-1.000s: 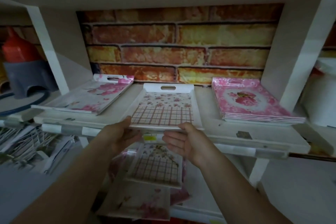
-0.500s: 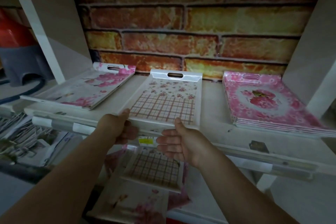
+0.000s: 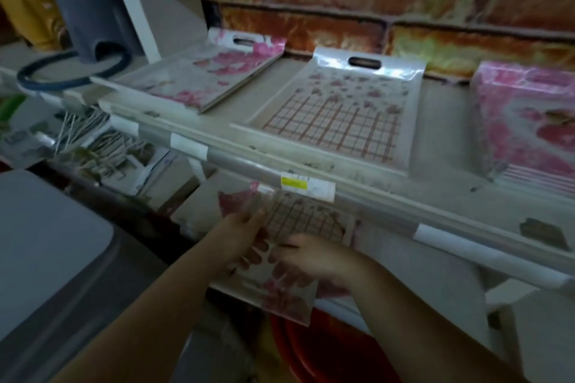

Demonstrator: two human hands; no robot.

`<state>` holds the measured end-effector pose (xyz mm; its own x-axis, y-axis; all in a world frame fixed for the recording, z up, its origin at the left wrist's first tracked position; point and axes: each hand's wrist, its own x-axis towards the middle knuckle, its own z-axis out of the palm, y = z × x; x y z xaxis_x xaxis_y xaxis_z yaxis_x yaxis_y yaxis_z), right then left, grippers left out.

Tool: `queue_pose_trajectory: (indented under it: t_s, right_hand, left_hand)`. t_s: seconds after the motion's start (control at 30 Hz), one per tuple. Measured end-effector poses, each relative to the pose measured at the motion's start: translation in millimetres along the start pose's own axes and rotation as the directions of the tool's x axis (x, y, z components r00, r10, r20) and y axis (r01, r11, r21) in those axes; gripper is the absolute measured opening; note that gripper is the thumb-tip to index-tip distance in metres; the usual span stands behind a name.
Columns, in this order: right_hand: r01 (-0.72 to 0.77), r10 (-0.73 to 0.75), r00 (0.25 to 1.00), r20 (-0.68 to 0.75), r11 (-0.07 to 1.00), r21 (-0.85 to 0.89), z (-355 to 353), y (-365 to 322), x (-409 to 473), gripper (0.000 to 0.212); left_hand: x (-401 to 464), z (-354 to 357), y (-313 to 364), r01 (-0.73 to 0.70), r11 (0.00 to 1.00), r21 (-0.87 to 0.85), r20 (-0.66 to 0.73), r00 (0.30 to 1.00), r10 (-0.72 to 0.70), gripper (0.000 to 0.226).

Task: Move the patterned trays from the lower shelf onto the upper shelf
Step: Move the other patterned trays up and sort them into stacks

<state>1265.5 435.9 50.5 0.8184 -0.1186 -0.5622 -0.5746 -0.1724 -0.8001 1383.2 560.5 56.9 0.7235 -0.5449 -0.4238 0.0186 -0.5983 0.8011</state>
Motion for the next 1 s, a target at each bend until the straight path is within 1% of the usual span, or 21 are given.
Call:
queue_pose_trajectory:
  t_s: [0.07,0.1,0.13,0.17,0.23,0.27,0.33,0.37,0.43,0.53,0.67,0.73,0.8,0.87,0.93,1.0]
  right_hand:
    - [-0.028,0.025,0.999,-0.029,0.991,-0.129,3.8,20.7,19.5,0.021]
    - [-0.015,0.006,0.999,-0.051,0.984,-0.179,4.5,31.9,30.1,0.018]
    - [-0.006,-0.013,0.997,-0.078,0.971,-0.239,4.7,43.2,41.1,0.02]
    - [-0.007,-0.027,0.995,-0.101,0.948,-0.318,4.6,54.6,53.0,0.022]
    - [-0.039,-0.053,0.986,-0.16,0.851,-0.524,6.6,72.9,74.1,0.017]
    - [-0.057,-0.082,0.976,-0.204,0.804,-0.593,7.9,78.9,82.4,0.021]
    - [-0.075,-0.153,0.947,-0.281,0.747,-0.66,11.6,87.5,97.0,0.032]
    - [-0.07,-0.194,0.935,-0.298,0.722,-0.689,13.2,90.4,103.5,0.035]
    - [-0.053,-0.229,0.93,-0.289,0.693,-0.719,16.2,93.7,114.5,0.042]
    - [-0.061,-0.191,0.939,-0.286,0.725,-0.686,17.3,93.9,125.6,0.052]
    - [-0.073,-0.148,0.943,-0.298,0.781,-0.62,11.1,89.3,139.0,0.052]
    - [-0.086,-0.138,0.938,-0.318,0.797,-0.598,7.7,87.7,141.9,0.045]
    - [-0.106,-0.148,0.927,-0.346,0.78,-0.617,8.8,84.2,139.2,0.041]
    - [-0.114,-0.164,0.921,-0.353,0.754,-0.647,9.0,82.4,137.1,0.048]
    - [-0.097,-0.261,0.892,-0.369,0.688,-0.72,10.5,72.3,126.2,0.055]
    - [-0.087,-0.388,0.834,-0.393,0.61,-0.788,9.4,57.4,114.4,0.053]
  left_hand:
    - [4.1,5.2,-17.2,0.07,0.997,0.013,-0.001,0.998,-0.07,0.046]
    - [5.3,7.6,-23.2,0.1,0.995,0.012,-0.008,0.995,-0.1,0.04]
    - [6.3,10.1,-28.9,0.124,0.992,0.022,-0.021,0.992,-0.123,0.036]
    - [7.4,12.4,-34.3,0.139,0.989,0.043,-0.036,0.99,-0.138,0.033]
    - [8.6,17.4,-43.9,0.164,0.985,0.056,-0.06,0.985,-0.161,0.028]
    - [8.7,19.2,-48.8,0.178,0.982,0.055,-0.066,0.982,-0.174,0.025]
    - [8.0,22.3,-58.0,0.188,0.978,0.092,-0.058,0.981,-0.183,0.022]
    - [7.4,23.3,-61.4,0.185,0.977,0.11,-0.047,0.982,-0.181,0.022]
    - [6.5,24.9,-67.1,0.185,0.977,0.107,-0.037,0.983,-0.182,0.021]
    - [2.6,25.0,-70.9,0.162,0.981,0.11,-0.051,0.986,-0.157,0.019]
    - [-6.9,21.2,-69.5,0.112,0.984,0.136,-0.059,0.993,-0.104,0.02]
    - [-11.9,20.0,-66.9,0.098,0.983,0.156,-0.054,0.994,-0.09,0.021]
    - [-18.8,17.3,-66.3,0.087,0.983,0.159,-0.059,0.995,-0.079,0.021]
    - [-21.2,17.4,-65.7,0.085,0.984,0.157,-0.062,0.995,-0.076,0.02]
    - [-27.4,14.4,-62.3,0.052,0.989,0.137,-0.091,0.995,-0.04,0.018]
    - [-30.8,11.5,-57.1,-0.002,0.99,0.142,-0.128,0.992,0.02,0.018]
